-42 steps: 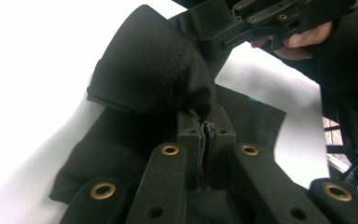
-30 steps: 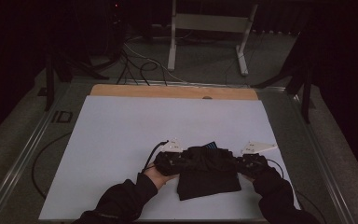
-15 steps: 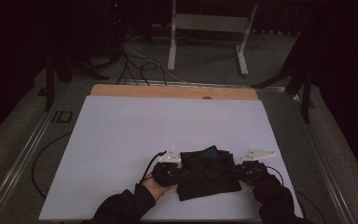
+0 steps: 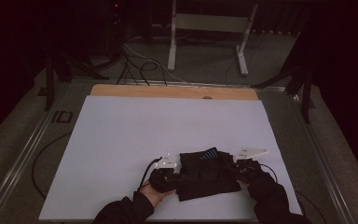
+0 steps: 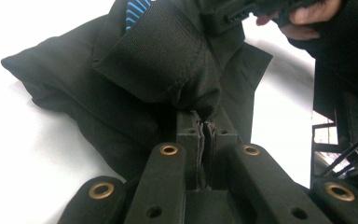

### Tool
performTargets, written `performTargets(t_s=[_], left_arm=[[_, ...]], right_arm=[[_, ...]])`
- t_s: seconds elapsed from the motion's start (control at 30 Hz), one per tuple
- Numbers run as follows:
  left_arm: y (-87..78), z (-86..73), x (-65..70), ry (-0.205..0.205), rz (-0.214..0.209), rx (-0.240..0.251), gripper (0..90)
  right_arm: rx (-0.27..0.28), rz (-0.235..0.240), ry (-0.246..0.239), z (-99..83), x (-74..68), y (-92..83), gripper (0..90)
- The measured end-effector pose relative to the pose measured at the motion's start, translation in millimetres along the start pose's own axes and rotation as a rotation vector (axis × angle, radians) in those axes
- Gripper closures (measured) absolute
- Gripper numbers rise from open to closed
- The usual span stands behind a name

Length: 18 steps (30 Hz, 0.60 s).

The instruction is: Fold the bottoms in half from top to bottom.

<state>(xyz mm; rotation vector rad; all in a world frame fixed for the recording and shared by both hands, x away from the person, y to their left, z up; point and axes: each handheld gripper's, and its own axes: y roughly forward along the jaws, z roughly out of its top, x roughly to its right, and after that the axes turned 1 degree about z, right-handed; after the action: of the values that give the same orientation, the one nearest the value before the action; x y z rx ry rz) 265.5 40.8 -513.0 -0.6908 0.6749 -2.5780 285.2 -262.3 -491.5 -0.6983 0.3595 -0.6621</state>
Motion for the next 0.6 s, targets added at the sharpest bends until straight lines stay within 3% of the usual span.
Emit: performTargets(t_s=[0.13,0.27,0.33,0.43,0.6], left_arm=[[0.7,-1.2,-0.3,-0.013,0.004,0.001,85.6],[1.5,-3.1,0.1,-0.021,0.013,-0.004,84.1],[2.4,-4.8,0.9,-0.046,0.015,-0.001,80.5],[2.5,-5.8,4.7,-0.046,0.029,0.0,73.1],[-3.6,-2.0,11.1,-0.038,0.039,0.011,57.2]], right_arm=[[-0.015,-0.024,-0.012,3.0,2.2,8.9,86.2],[-0.023,-0.019,-0.008,2.9,3.9,14.4,85.6],[-0.026,-0.021,-0.005,0.6,5.4,16.2,84.4],[-0.034,-0.026,0.014,-3.0,7.4,18.8,79.8],[-0.019,-0.055,0.025,-2.5,9.4,14.0,60.3]])
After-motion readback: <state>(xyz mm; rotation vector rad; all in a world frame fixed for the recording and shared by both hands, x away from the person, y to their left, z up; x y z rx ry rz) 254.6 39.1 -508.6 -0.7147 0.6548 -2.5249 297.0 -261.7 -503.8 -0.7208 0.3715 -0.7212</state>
